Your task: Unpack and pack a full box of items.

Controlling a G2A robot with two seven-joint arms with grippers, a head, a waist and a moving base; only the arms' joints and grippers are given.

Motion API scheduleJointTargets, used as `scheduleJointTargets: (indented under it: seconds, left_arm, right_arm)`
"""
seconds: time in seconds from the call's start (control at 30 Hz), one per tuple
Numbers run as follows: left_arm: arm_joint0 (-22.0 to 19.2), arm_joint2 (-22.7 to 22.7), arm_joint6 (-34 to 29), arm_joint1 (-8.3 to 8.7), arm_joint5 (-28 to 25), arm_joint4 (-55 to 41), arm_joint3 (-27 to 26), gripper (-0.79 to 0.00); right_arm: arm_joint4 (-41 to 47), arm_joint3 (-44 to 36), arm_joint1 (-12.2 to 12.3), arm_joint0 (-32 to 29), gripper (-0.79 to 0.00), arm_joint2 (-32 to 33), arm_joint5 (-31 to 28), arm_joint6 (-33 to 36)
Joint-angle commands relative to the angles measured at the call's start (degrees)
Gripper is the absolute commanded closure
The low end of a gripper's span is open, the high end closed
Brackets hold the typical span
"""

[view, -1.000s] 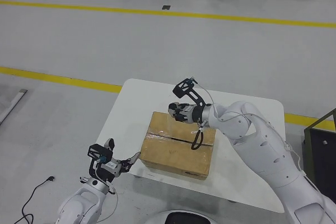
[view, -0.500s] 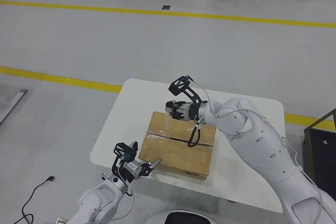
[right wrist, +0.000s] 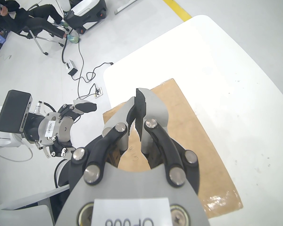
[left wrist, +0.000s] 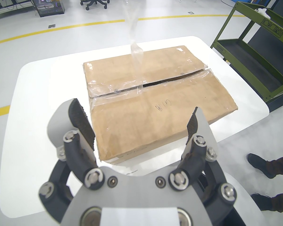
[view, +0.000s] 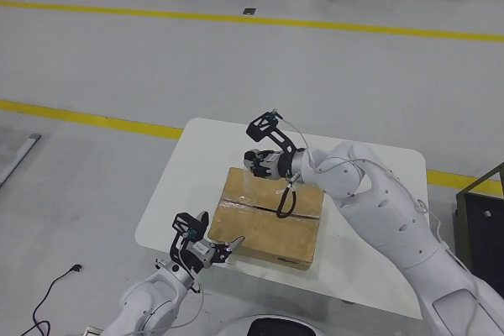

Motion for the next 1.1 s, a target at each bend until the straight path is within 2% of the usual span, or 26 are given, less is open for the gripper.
scheduleJointTargets:
  seconds: [0.0, 0.27, 1.07]
  left_arm:
    - [-1.2, 1.3, -0.7, -0.29, 0.4, -1.6, 0.7, -0.785]
    - [-6.5, 6.3, -3.5, -1.58, 2.7, -6.0, 4.7, -0.785]
    - [-16.2, 14.3, -7.1, -4.58, 14.2, -2.7, 11.4, -0.785]
  right_arm:
    - [0.0, 0.5, -0.2, 0.3, 0.0, -0.2, 0.0, 0.0]
    - [0.2, 1.1, -0.7, 0.9, 0.0, -0.7, 0.4, -0.1]
    - [-0.6, -1.7, -0.8, -1.1, 0.0, 1.1, 3.0, 1.2]
